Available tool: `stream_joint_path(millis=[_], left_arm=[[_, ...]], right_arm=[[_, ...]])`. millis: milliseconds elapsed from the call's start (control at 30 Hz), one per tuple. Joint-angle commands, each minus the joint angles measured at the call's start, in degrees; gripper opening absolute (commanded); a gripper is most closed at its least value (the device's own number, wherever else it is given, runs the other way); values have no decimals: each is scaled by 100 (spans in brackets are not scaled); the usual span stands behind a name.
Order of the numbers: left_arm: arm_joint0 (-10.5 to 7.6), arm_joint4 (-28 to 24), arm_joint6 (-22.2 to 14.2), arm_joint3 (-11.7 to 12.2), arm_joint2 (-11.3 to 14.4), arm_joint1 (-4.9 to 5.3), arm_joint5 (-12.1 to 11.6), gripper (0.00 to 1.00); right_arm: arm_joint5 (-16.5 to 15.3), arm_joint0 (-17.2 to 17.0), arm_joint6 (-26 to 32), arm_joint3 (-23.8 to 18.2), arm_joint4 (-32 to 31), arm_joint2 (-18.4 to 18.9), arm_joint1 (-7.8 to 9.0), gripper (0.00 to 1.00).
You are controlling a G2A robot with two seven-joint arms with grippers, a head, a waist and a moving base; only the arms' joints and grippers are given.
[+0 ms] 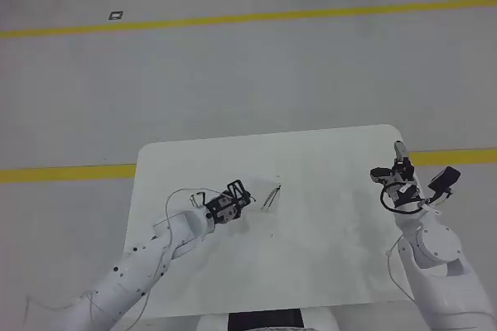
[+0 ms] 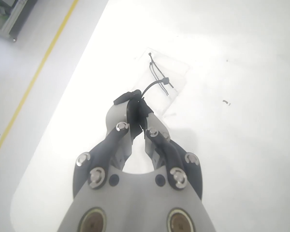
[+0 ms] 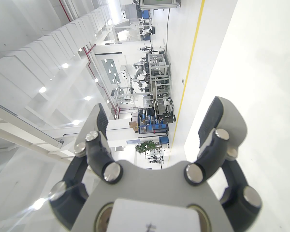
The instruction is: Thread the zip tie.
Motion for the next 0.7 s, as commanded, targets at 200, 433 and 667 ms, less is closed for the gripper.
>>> stream_joint_path(millis=[200, 433, 667], left_arm=[[-524, -393, 753, -64, 818, 724, 0, 0], [-691, -599, 846, -202, 1038, 948, 0, 0], [-691, -599, 846, -202, 1038, 948, 0, 0]], right_arm=[[0, 0, 0, 0, 0, 0, 0, 100], [0, 0, 0, 0, 0, 0, 0, 100], [0, 0, 0, 0, 0, 0, 0, 100]])
